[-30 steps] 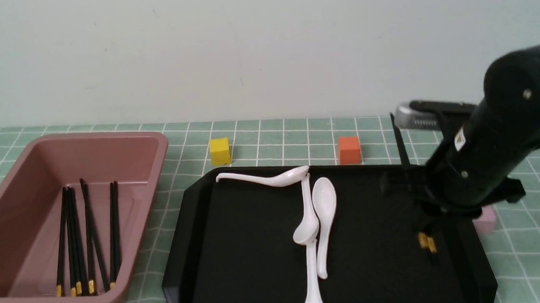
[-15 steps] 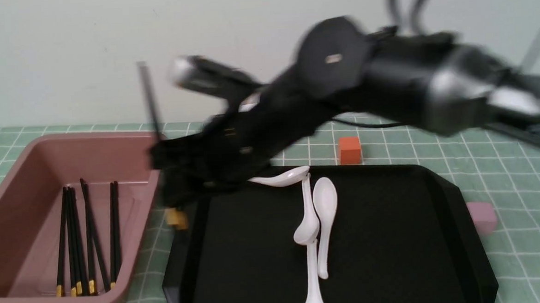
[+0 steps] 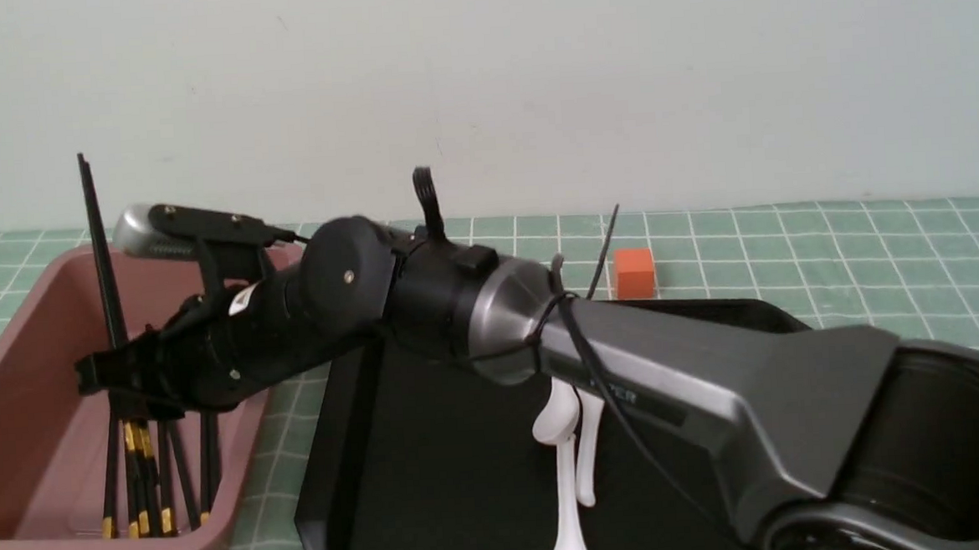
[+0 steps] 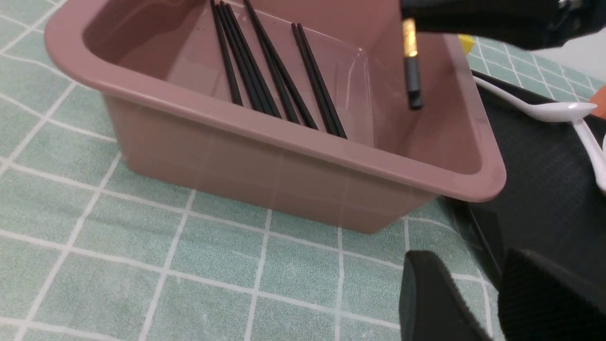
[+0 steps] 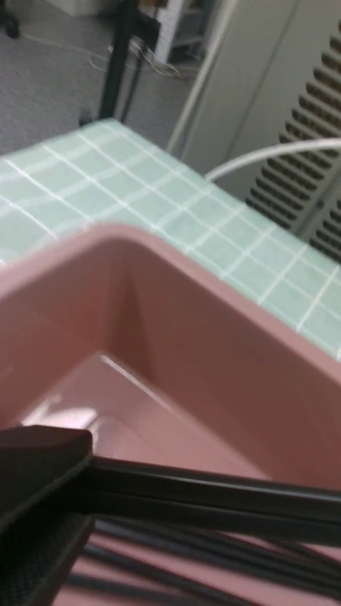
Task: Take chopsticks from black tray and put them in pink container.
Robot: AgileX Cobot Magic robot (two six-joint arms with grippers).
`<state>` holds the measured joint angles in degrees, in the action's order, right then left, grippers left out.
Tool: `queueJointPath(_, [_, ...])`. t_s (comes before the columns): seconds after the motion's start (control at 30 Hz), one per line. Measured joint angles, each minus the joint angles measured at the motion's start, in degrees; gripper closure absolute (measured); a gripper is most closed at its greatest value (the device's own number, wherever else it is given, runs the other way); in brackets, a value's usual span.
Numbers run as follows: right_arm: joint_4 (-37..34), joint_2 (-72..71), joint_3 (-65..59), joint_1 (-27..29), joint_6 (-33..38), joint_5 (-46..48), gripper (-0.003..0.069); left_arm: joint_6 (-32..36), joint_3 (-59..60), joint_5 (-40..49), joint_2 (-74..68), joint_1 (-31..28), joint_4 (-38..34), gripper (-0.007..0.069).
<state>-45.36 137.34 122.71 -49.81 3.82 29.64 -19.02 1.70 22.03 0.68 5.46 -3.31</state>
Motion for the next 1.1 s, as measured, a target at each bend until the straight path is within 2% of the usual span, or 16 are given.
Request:
queueJointPath(0.23, [4.4,0.2,0.2,0.1,0.0,0.8,0.0447,0.0,0.0,0.0,0.0,0.0,0.0,0.0386])
queueJointPath(0.27, [5.5,0.2,0.2,0.1,0.0,2.2,0.0409,0.0,0.0,0.0,0.0,0.0,0.0,0.0386])
queueJointPath(0.33, [6.1,-0.1,0.2,0.1,0.0,4.1,0.0384,0.0,0.0,0.0,0.0,0.0,0.0,0.0386])
queueJointPath(0.5, [7.8,-2.0,0.2,0.2,0.1,8.8,0.0376,0.0,0.0,0.0,0.0,0.0,0.0,0.0386])
queueJointPath(0.6, [9.4,-4.1,0.2,0.8,0.1,13.5,0.0407,0.0,0.0,0.0,0.0,0.0,0.0,0.0386])
queueJointPath(0.7, [13.6,-9.0,0.2,2.6,0.2,23.4,0.0479,0.0,0.0,0.0,0.0,0.0,0.0,0.0386])
queueJointPath(0.83, [20.9,-14.7,0.6,4.7,0.2,36.7,0.0569,0.0,0.0,0.0,0.0,0.0,0.0,0.0386])
queueJointPath(0.87, [25.1,-17.4,0.5,5.3,0.2,39.5,0.0611,0.0,0.0,0.0,0.0,0.0,0.0,0.0386])
queueJointPath(0.97, [32.5,-23.0,-1.8,5.7,-0.2,41.1,0.0666,0.0,0.0,0.0,0.0,0.0,0.0,0.0386])
queueJointPath(1.1, [37.8,-31.4,-7.8,5.7,-2.3,41.7,0.0673,0.0,0.0,0.0,0.0,0.0,0.0,0.0386])
